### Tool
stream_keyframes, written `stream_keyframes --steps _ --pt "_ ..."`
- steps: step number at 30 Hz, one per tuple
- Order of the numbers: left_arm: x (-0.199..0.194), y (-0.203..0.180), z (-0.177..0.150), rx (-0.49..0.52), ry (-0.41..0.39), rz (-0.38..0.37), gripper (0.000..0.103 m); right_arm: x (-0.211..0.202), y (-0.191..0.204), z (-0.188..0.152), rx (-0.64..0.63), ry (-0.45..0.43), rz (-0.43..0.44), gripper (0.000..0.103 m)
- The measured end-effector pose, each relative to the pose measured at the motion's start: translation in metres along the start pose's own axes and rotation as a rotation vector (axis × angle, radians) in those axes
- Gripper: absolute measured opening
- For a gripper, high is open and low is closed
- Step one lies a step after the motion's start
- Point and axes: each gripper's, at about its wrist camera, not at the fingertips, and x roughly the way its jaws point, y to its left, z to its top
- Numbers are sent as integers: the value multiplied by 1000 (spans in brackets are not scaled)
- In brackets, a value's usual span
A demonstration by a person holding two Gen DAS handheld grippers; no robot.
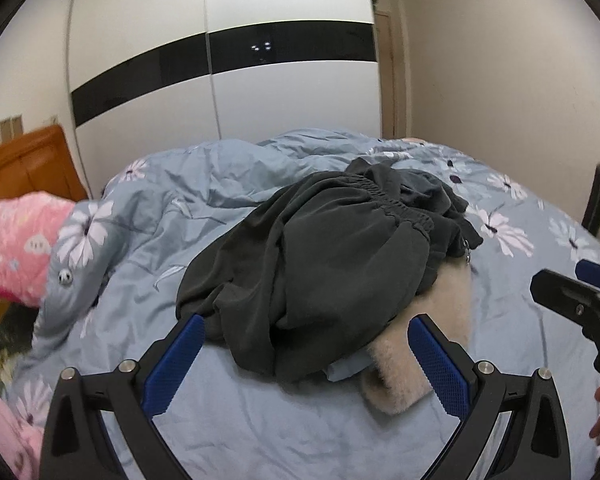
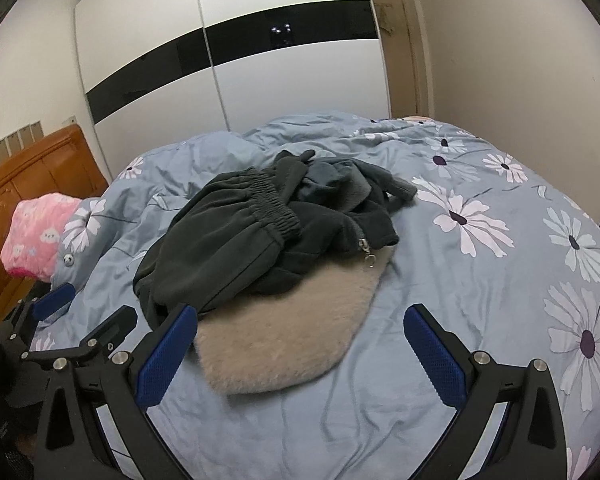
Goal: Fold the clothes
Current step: 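Grasp the ribbed cuff of the grey sweatpants with the left gripper and lift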
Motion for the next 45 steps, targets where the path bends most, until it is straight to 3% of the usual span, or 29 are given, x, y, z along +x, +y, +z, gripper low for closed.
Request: stream_keyframes --steps 5,16,20,22,29,30,32,33,35,39,45 --pt "32 -22 -34 -15 26 6 103 9 -15 2 29 18 11 103" --pt "62 -41 -21 11 68 17 103 24 -40 1 70 49 23 103" --pt "71 -46 -16 9 82 59 103 26 -49 -1 82 56 20 103" --pt "81 -49 -9 12 90 40 103 26 -56 -5 95 59 9 103" --pt "127 -104 0 177 163 -23 103 27 -87 -24 153 101 -35 103" --pt "133 -111 -1 205 168 -20 99 26 -90 -27 155 105 -40 103" --pt "147 -117 -4 259 206 19 83 24 -95 -32 157 116 -47 103" --pt "148 -116 -3 255 204 22 70 23 -98 -35 158 124 -52 103" --pt "147 -111 1 231 188 19 59 19 -105 -40 167 137 -64 103" --pt "140 -100 11 183 153 28 20 9 -116 -46 203 143 -74 103" --pt "86 -61 43 33 53 84 11 -17 -118 -47 212 128 -79 103"
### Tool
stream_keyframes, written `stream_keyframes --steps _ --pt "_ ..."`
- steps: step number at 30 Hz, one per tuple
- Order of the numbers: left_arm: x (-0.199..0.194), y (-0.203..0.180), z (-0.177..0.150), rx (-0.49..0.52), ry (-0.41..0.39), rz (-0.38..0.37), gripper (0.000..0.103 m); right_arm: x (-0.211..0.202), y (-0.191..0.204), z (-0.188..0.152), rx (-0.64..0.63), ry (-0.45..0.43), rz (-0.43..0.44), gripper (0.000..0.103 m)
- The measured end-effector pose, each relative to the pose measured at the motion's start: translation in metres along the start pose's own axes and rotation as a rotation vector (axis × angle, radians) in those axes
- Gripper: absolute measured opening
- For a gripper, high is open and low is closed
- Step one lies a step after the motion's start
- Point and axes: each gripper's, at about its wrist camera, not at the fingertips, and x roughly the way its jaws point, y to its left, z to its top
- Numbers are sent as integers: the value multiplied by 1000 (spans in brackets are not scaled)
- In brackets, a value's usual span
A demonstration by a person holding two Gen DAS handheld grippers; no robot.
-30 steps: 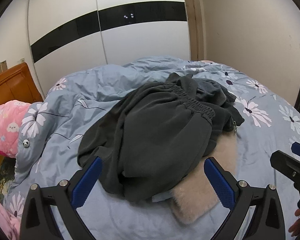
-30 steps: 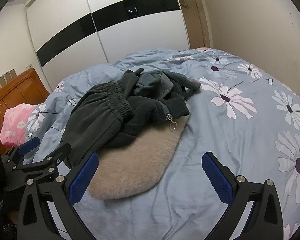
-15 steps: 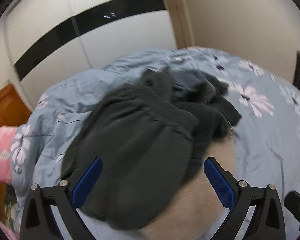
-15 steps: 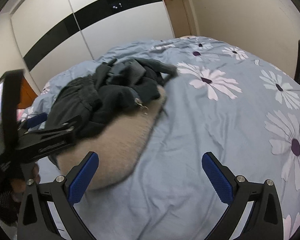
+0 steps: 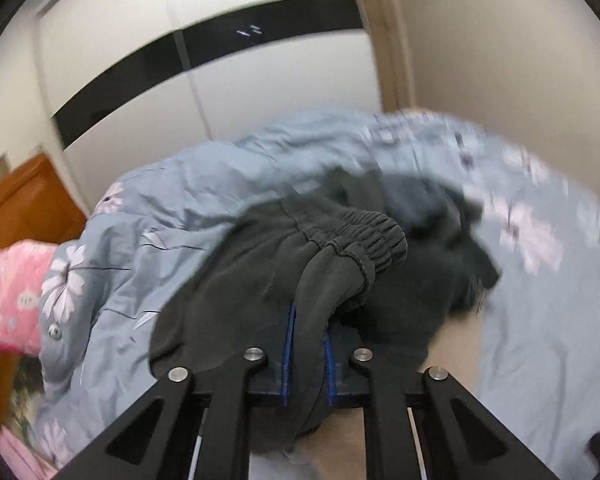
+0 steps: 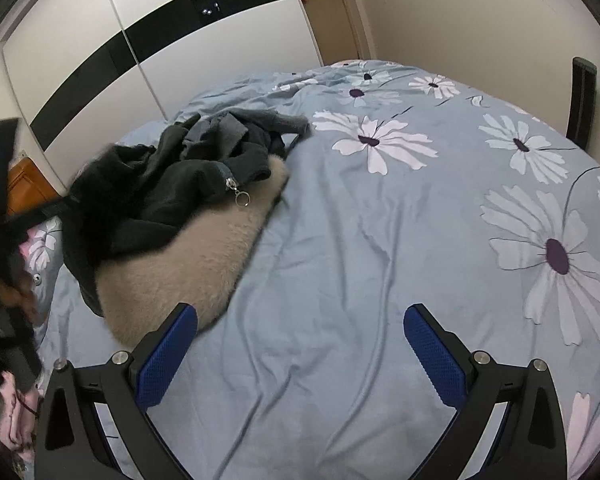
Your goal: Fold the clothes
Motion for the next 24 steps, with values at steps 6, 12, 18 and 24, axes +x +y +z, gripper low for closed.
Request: stream_keyframes --steps 6,12,18,24 --pt "-76 81 24 -147 -108 63 8 -26 5 -8 16 -2 33 103" --pt "-168 131 40 -178 -236 73 7 -48 20 -23 14 19 83 103" --pt "-262 163 9 -250 -328 34 7 -65 39 -42 23 55 163 103" --pt "-294 184 -52 -318 -287 54 7 -45 55 -56 227 177 430 103"
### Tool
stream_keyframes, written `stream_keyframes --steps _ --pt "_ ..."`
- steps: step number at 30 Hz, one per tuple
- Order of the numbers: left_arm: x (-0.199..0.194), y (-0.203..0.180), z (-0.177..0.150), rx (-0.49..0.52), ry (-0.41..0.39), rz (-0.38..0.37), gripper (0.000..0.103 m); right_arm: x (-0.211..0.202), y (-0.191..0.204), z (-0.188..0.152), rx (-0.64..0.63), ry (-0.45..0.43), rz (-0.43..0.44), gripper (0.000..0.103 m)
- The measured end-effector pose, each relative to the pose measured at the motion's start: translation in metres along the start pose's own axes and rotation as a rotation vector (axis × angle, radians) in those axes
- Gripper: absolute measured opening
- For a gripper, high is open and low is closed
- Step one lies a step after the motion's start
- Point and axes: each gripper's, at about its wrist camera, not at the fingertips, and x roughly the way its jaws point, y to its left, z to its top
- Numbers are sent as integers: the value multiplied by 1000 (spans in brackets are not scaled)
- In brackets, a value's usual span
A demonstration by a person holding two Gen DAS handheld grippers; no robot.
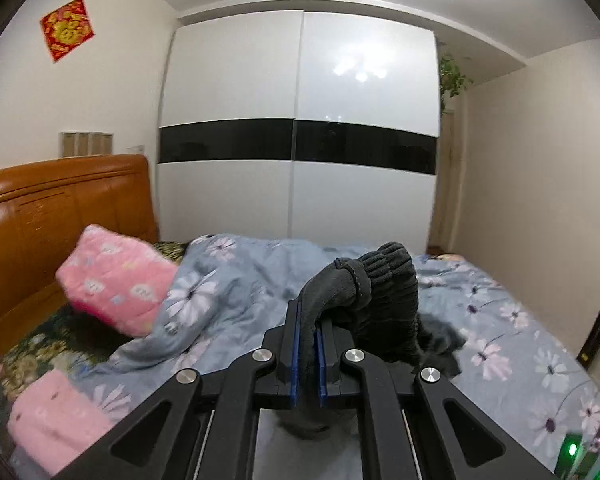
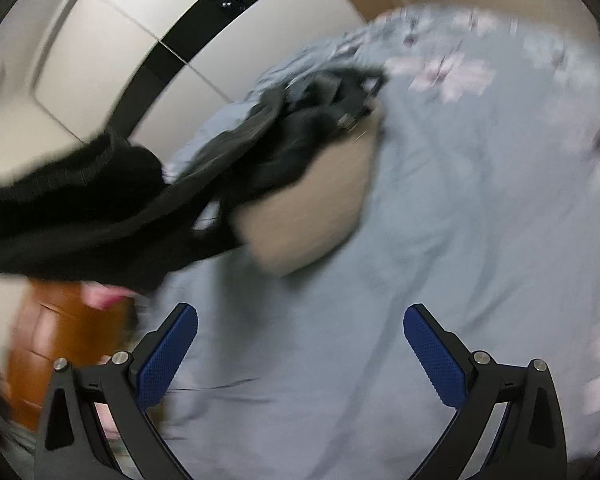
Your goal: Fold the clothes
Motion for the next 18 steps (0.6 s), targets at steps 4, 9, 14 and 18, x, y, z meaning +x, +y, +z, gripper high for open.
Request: stream_keyframes --steps 4,9,14,18 --pt "2 39 -41 -141 105 34 7 38 9 5 103 65 98 103" --pt "5 79 -87 -270 198 66 7 89 26 19 149 123 127 102" --pt "5 108 -110 -319 237 70 7 141 45 37 188 161 138 97" --pt "2 130 -116 -353 253 62 7 184 54 38 219 222 97 77"
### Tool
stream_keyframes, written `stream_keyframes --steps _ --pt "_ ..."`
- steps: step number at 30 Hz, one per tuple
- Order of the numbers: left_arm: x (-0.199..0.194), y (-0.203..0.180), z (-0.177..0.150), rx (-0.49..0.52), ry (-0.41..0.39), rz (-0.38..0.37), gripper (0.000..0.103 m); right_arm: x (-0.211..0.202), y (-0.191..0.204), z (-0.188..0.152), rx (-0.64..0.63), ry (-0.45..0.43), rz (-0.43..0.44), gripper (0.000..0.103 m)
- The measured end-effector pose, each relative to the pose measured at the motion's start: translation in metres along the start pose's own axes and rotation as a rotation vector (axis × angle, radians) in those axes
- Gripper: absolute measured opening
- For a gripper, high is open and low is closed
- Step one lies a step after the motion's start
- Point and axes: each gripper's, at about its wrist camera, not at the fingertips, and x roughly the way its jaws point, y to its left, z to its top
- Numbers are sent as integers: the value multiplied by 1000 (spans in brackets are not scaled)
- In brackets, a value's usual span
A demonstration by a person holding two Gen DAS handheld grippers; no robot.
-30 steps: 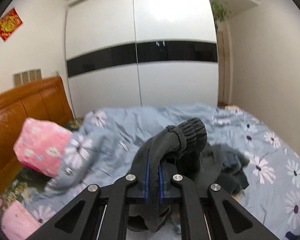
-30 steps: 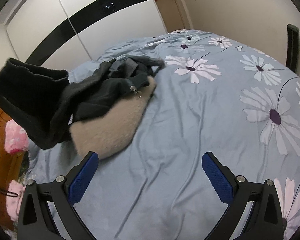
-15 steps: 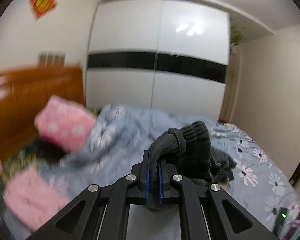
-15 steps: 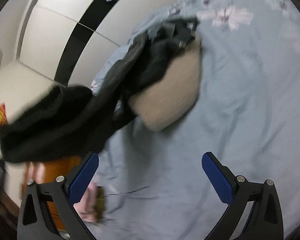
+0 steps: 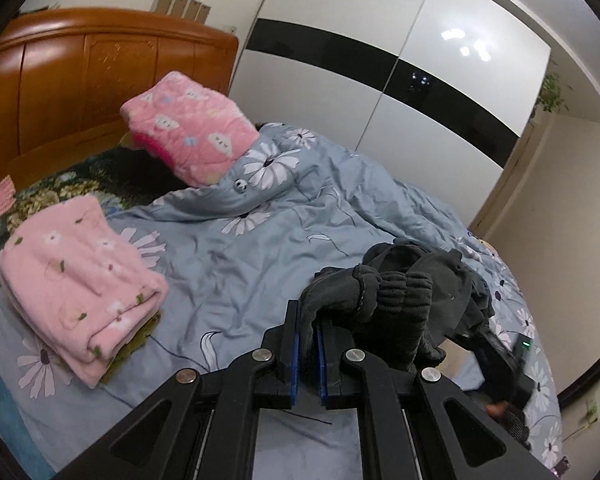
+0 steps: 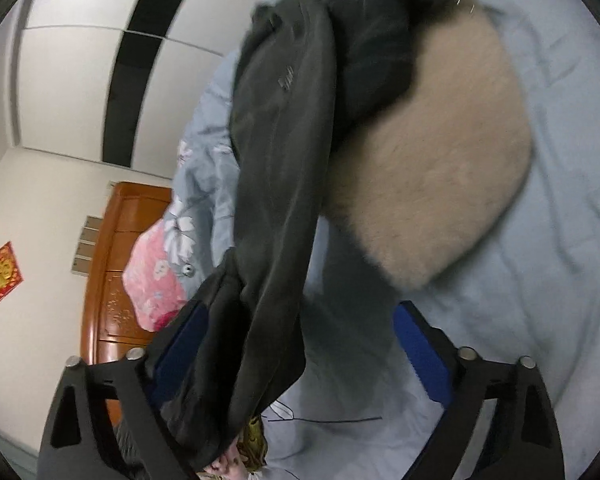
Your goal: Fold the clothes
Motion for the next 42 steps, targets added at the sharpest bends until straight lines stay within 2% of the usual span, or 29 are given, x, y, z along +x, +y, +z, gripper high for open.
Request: stream_keyframes --steps 1,3,4,6,8,11,14,17,19,22,25,31,32,33,35,38,42 --pt "-1 5 1 -4 3 -3 7 9 -1 0 19 14 -1 72" --pt "-3 10 2 9 0 0 7 16 -3 -4 58 40 30 53" --pt "-3 11 2 14 1 0 7 16 -3 -5 65 45 48 49" --pt "-2 15 -1 7 9 -5 7 12 -2 -7 74 51 80 20" --pt "0 19 -6 -11 31 -10 8 -5 0 -5 73 35 122 6" --pt "-1 14 -11 -24 52 -31 7 -42 2 2 50 -5 194 4" --pt "-10 -5 -12 -13 42 -86 7 -103 5 10 -14 -87 266 0" --pt "-21 -36 -11 29 36 -153 7 -166 7 20 -83 -167 310 0" --pt "-26 -59 -13 64 30 -171 7 -199 4 23 -130 -197 265 0" --pt "-30 -75 -16 69 29 -184 7 -215 -8 19 -139 -191 216 0" --pt "-38 -83 -19 71 21 -181 7 -205 -27 11 -105 -149 194 2" --pt "-49 -90 -19 91 5 -164 7 -143 -45 6 -65 -44 121 5" --pt "-51 -90 -17 94 1 -167 7 -132 -44 7 -55 -28 101 16" --pt "-52 -90 -16 98 2 -172 7 -122 -44 8 -38 -20 98 35" --pt "-57 -88 -11 121 6 -172 7 -107 -44 9 -2 -22 126 51" --pt "-66 -84 -3 131 -2 -174 7 -87 -42 11 50 -21 158 56" --pt "-79 -83 4 136 -24 -181 7 -59 -27 11 76 27 146 56"
